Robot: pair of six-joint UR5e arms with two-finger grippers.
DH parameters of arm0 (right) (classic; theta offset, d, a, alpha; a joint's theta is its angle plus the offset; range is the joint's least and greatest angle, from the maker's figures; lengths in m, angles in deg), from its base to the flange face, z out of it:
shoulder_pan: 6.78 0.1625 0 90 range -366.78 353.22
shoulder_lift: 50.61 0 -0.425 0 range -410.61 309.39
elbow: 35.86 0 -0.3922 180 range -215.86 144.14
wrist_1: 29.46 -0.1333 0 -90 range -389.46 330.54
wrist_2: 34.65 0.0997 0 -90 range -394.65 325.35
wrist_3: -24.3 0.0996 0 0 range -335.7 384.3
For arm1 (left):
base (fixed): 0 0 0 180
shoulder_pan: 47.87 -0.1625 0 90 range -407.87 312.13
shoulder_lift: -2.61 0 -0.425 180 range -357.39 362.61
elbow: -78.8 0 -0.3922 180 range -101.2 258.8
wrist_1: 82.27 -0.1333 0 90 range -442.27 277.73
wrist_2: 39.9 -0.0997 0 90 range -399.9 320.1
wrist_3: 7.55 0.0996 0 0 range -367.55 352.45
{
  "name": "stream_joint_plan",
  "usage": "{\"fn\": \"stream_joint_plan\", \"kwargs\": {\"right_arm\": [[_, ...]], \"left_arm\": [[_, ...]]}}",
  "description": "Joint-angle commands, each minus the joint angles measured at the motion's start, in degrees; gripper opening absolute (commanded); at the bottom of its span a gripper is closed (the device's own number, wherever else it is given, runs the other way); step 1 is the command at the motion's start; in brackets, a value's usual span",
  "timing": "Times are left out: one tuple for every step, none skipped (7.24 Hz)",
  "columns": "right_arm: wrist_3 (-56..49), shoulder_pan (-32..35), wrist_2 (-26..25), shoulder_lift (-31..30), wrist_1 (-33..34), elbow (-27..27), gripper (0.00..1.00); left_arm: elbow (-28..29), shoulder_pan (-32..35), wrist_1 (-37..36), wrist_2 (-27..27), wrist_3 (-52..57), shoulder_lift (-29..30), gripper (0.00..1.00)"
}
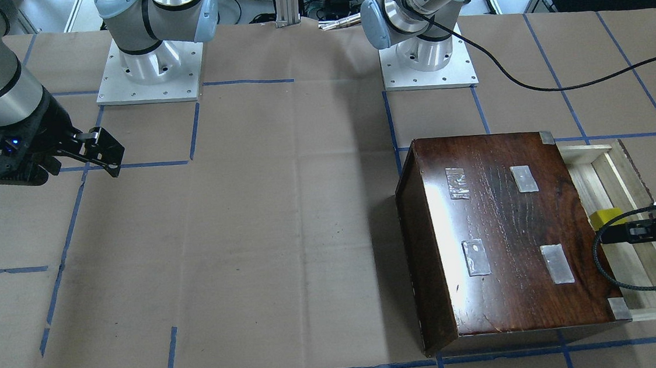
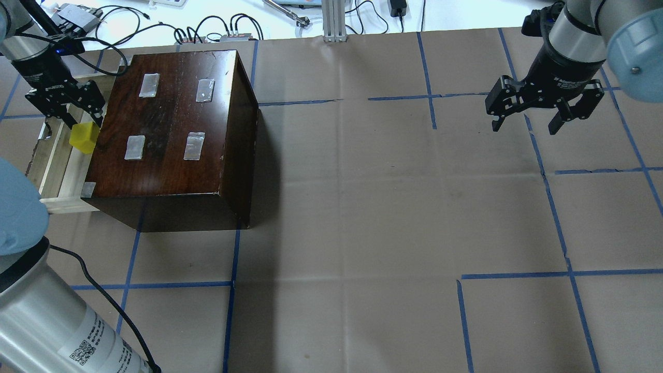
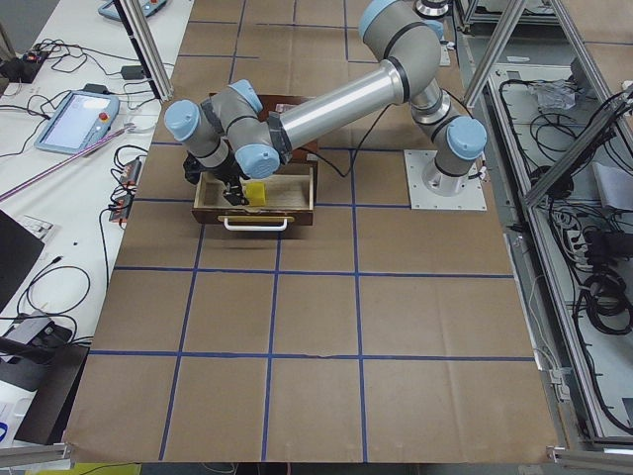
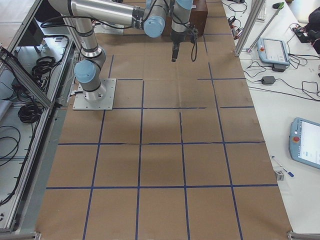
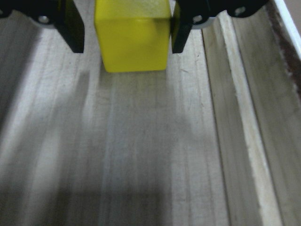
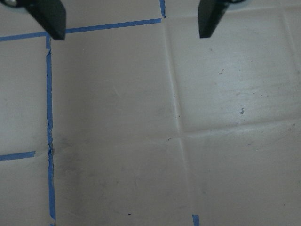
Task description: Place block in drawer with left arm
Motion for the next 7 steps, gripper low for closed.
{"fn": "stream_joint_plan", "kwargs": {"right_arm": [[0.0, 0.0, 0.0, 0.0, 0.0, 0.1, 1.00], [0.1, 0.0, 0.0, 0.0, 0.0, 0.1, 1.00], [0.0, 0.0, 0.0, 0.0, 0.0, 0.1, 1.00], [0.0, 0.0, 0.0, 0.0, 0.0, 0.0, 1.00], [0.1, 0.0, 0.0, 0.0, 0.0, 0.1, 1.00], [0.1, 0.0, 0.0, 0.0, 0.0, 0.1, 1.00], [0.1, 0.0, 0.0, 0.0, 0.0, 0.1, 1.00]], "left_arm": [[0.9, -0.1, 0.1, -0.1, 0.0, -1.7, 0.88], [1.2, -0.1, 0.1, -0.1, 0.0, -4.4, 0.88], [1.4, -0.1, 0.3, -0.1, 0.1, -6.4, 0.93], [1.2, 0.1, 0.7, 0.1, -0.3, -9.3, 0.99], [0.1, 1.4, 1.4, 0.8, -1.2, -12.3, 0.99], [-2.4, 4.3, 5.1, 3.1, -1.2, -15.1, 0.99], [-5.3, 7.2, 5.6, 7.0, -1.6, -18.2, 0.99]]}}
